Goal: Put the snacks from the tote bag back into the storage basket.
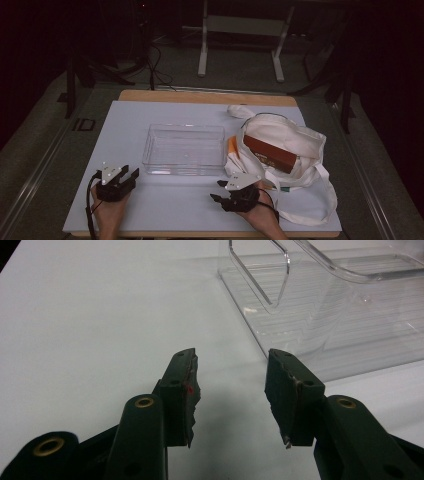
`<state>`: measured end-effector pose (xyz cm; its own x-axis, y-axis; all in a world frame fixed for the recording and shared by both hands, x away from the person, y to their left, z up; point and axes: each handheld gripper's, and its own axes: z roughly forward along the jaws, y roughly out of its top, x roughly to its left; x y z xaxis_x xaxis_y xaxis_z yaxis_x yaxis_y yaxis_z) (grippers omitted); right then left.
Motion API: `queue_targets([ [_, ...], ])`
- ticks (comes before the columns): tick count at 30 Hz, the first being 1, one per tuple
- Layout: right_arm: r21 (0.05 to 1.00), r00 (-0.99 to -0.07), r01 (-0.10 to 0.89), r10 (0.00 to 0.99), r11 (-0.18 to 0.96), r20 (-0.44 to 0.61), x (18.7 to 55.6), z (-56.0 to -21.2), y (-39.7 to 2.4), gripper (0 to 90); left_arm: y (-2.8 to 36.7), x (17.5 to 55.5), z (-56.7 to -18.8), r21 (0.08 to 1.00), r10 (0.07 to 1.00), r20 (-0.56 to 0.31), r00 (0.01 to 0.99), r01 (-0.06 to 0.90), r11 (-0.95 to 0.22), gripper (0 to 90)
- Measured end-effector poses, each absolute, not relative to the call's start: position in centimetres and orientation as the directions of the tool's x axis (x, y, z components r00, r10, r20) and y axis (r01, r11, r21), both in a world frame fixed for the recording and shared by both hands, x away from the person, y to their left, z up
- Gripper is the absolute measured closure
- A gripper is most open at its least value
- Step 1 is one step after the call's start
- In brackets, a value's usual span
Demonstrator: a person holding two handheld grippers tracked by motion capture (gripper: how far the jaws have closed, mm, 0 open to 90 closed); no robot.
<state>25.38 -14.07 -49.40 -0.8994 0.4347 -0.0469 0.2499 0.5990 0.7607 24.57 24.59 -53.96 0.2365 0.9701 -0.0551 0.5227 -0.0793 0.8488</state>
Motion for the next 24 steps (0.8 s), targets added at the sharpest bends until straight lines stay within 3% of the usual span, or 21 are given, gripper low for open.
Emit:
queue_targets([
  [24,0.716,-0.922,0.175,0.368,0.675,-0.122,25.3,-45.0,-14.5,51.3,24.6,24.6,-54.0,0.848,0.971,-0.052,0.234,0.524,-0.081,56.2],
])
